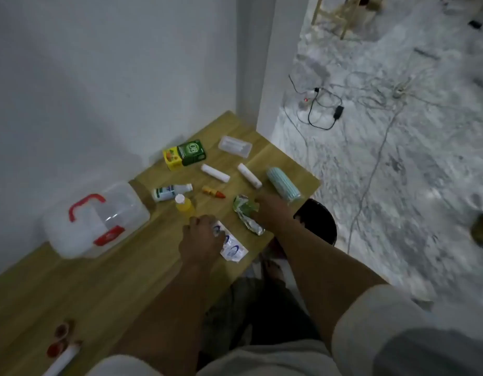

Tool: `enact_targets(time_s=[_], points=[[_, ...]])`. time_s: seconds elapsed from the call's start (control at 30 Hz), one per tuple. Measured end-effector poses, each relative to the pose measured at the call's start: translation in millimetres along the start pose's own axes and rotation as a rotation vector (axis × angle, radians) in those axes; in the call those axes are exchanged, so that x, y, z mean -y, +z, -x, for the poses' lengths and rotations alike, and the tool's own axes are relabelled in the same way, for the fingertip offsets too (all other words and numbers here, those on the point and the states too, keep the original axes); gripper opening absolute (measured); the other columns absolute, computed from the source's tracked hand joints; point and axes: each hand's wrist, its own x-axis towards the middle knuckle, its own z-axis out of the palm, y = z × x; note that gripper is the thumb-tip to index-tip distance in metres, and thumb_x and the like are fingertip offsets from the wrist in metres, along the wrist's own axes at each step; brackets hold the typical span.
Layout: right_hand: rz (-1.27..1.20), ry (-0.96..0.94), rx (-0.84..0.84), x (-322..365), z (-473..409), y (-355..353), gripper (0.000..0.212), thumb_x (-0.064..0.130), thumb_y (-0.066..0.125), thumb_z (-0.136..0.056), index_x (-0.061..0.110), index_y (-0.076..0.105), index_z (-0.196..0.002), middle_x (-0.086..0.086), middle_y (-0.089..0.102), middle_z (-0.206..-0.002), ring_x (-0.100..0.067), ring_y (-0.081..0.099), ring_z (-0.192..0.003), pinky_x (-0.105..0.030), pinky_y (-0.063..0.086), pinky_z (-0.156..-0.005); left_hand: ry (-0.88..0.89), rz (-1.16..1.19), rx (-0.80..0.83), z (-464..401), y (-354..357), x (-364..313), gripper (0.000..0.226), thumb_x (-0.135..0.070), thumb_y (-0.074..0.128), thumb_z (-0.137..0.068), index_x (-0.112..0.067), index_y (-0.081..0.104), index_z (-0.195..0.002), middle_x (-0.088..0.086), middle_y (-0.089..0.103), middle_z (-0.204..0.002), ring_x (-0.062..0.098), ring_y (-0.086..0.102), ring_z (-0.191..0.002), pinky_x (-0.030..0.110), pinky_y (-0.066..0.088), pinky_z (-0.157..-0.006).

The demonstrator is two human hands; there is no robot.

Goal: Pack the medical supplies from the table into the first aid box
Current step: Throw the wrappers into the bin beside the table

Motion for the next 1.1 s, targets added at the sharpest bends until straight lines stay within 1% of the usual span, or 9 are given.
enact_targets(time_s=[0.1, 0.17, 0.27, 0.4, 0.53, 0.77, 0.87, 1.0, 1.1], points=[[-0.048, 0.124, 0.054, 1, -4, 27, 0.068, 0.056, 0.061, -0.089, 0.014, 0.047, -0.140, -0.014, 0.052, -0.138, -0.036, 0.054, -0.125, -0.045, 0.051, -0.095, -0.123, -0.061, -0.006, -3, 18, 7, 0.060, -0.049, 0.074, -0.083, -0.025, 0.051, -0.133, 0.009, 0.046, -0.131, 0.037, 0.047, -0.120, 0.048, 0.046, -0.083], [-0.071, 0.157, 0.068, 3, 0, 44, 0.070, 0.050, 0.064, -0.089, 0.017, 0.039, -0.145, -0.014, 0.044, -0.143, -0.038, 0.047, -0.129, -0.047, 0.050, -0.097, -0.133, -0.115, 0.019, -7, 26, 8, 0.064, -0.047, 0.075, -0.083, -0.022, 0.050, -0.137, 0.011, 0.043, -0.136, 0.038, 0.044, -0.122, 0.047, 0.046, -0.085], [-0.194, 0.173, 0.021, 1, 0, 56, 0.064, 0.040, 0.072, -0.085, 0.020, 0.044, -0.139, -0.013, 0.050, -0.134, -0.037, 0.052, -0.120, -0.046, 0.051, -0.093, -0.126, -0.108, 0.063, -21, 32, 7, 0.051, -0.038, 0.071, -0.089, -0.021, 0.057, -0.134, 0.011, 0.045, -0.137, 0.038, 0.043, -0.124, 0.048, 0.046, -0.088], [-0.298, 0.194, 0.068, -2, 6, 49, 0.062, 0.027, 0.078, -0.081, 0.017, 0.047, -0.133, -0.014, 0.054, -0.129, -0.034, 0.060, -0.110, -0.038, 0.050, -0.084, -0.111, 0.071, 0.090, -23, 28, 8, 0.024, -0.021, 0.070, -0.083, -0.022, 0.067, -0.106, 0.007, 0.068, -0.107, 0.035, 0.063, -0.100, 0.043, 0.053, -0.078], [-0.454, 0.276, 0.025, -21, 34, 37, 0.042, 0.025, 0.073, -0.085, 0.017, 0.052, -0.120, -0.014, 0.067, -0.107, -0.034, 0.065, -0.098, -0.035, 0.048, -0.071, -0.007, 0.151, 0.140, -12, 28, -16, 0.009, -0.016, 0.060, -0.088, -0.020, 0.066, -0.093, 0.011, 0.072, -0.095, 0.035, 0.066, -0.092, 0.035, 0.045, -0.068], [-0.719, 0.589, -0.259, -105, 105, 29, 0.034, 0.024, 0.073, -0.087, 0.018, 0.067, -0.120, 0.000, 0.071, -0.108, -0.020, 0.066, -0.097, -0.027, 0.046, -0.074, 0.233, 0.021, 0.261, -14, 71, -104, 0.022, -0.017, 0.049, -0.095, -0.006, 0.069, -0.093, 0.018, 0.072, -0.101, 0.038, 0.065, -0.095, 0.033, 0.036, -0.068], [-0.738, 0.705, -0.288, -153, 107, 28, 0.023, 0.020, 0.068, -0.086, 0.017, 0.073, -0.109, -0.004, 0.074, -0.099, -0.025, 0.068, -0.093, -0.028, 0.045, -0.071, 0.254, -0.033, 0.315, -16, 105, -148, 0.019, -0.015, 0.052, -0.095, -0.006, 0.068, -0.092, 0.019, 0.070, -0.104, 0.039, 0.063, -0.100, 0.034, 0.036, -0.071], [-0.778, 0.786, -0.276, -200, 90, 24, 0.014, 0.018, 0.063, -0.085, 0.015, 0.075, -0.093, -0.003, 0.070, -0.082, -0.025, 0.064, -0.078, -0.029, 0.041, -0.058, 0.182, -0.051, 0.400, -25, 152, -188, 0.016, -0.008, 0.053, -0.092, -0.009, 0.052, -0.076, 0.013, 0.060, -0.080, 0.038, 0.061, -0.088, 0.033, 0.033, -0.062], [-0.785, 0.813, -0.268, -225, 70, 9, 0.011, 0.015, 0.065, -0.083, 0.011, 0.073, -0.090, -0.010, 0.070, -0.077, -0.026, 0.062, -0.068, -0.030, 0.040, -0.055, 0.186, -0.033, 0.427, -35, 173, -220, 0.012, -0.018, 0.057, -0.098, -0.011, 0.063, -0.090, 0.013, 0.067, -0.099, 0.035, 0.062, -0.098, 0.034, 0.042, -0.072]])
